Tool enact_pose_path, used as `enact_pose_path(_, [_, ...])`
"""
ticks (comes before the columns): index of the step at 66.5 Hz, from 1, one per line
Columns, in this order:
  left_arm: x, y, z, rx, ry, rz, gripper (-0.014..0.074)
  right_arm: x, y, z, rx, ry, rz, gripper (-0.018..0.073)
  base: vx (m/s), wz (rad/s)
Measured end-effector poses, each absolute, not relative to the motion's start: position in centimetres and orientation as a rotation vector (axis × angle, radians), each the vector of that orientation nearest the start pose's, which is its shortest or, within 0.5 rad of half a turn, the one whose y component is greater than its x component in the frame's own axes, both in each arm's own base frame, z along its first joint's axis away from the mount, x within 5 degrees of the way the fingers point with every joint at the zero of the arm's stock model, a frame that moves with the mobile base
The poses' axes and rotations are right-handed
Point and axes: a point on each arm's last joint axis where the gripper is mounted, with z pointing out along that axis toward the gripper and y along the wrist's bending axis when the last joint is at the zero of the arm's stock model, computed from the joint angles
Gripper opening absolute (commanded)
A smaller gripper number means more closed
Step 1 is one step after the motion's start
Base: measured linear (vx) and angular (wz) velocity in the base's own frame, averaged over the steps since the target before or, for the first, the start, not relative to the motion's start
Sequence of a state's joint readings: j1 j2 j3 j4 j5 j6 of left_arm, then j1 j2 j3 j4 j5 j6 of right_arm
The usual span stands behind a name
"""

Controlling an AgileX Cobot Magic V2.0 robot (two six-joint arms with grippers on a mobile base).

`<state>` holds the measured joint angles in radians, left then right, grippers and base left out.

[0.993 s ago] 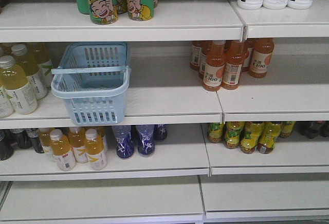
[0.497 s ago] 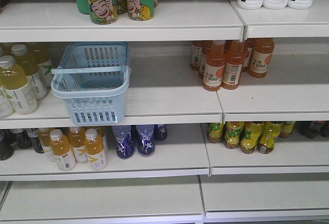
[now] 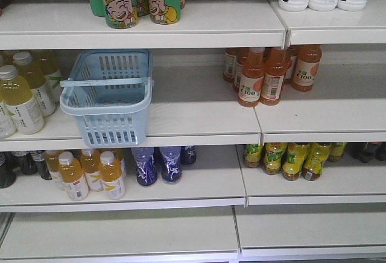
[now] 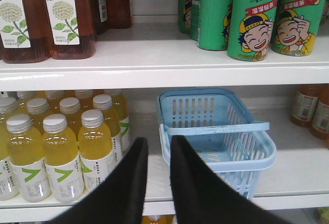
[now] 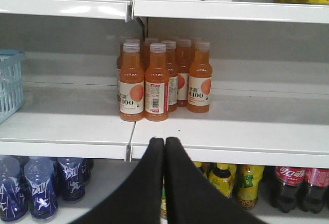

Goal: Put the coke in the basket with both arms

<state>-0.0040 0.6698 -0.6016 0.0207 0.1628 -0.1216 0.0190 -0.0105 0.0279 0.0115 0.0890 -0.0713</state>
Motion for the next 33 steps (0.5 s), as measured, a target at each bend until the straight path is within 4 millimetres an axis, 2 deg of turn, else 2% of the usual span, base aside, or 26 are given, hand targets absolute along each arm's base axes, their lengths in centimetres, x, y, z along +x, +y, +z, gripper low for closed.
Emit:
enact_pose_path(17, [14.29,-0.02,34.22,-0.083,1.713,-0.073,0.0410,5.68,0.12,19.62,-0.063,1.589,-0.031,-0.0010,0.00,0.00])
enact_pose_path(26, [14.29,-0.02,34.22,-0.054,1.714,-0.046,0.0463,5.68,0.12,19.62,-0.063,1.589,-0.031,-0.0010,0.00,0.00])
enact_pose_path(33, [14.29,-0.02,34.22,-0.042,1.714,-0.037,0.0472,5.68,0.12,19.62,-0.063,1.589,-0.031,-0.0010,0.00,0.00])
